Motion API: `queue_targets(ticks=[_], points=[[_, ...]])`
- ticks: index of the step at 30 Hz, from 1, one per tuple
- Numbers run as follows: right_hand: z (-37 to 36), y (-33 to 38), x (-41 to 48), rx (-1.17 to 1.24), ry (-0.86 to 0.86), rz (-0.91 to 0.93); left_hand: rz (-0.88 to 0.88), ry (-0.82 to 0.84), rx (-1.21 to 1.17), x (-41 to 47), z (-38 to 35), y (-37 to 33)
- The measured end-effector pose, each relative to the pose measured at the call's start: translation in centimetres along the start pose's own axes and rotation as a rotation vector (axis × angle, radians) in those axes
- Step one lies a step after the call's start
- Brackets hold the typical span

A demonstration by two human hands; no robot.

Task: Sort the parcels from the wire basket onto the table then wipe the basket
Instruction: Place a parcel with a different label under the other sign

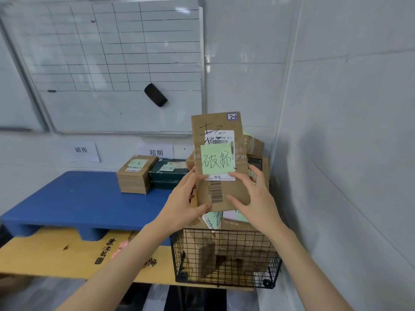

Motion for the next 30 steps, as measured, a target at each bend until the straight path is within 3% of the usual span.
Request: queue_targets(ticks=[15,30], points=[[-4.1,2.3,1.7,0.047,0.076,0.05,0.08,-0.058,0.078,-2.0,3.4,3.3],[-15.3,12.2,6.4,0.121,0.204,0.19,0.193,-0.258,0.138,-6.9,14.5,11.7]])
Point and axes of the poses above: each hand's wrist, its own x-axis towards the middle knuckle, its own z-axis out of the back of the hand, y = z × x, the point moved 6 cm from there along x, towards the middle knuckle, and after that the axes turned 5 degrees about x, right-handed, at the moved point
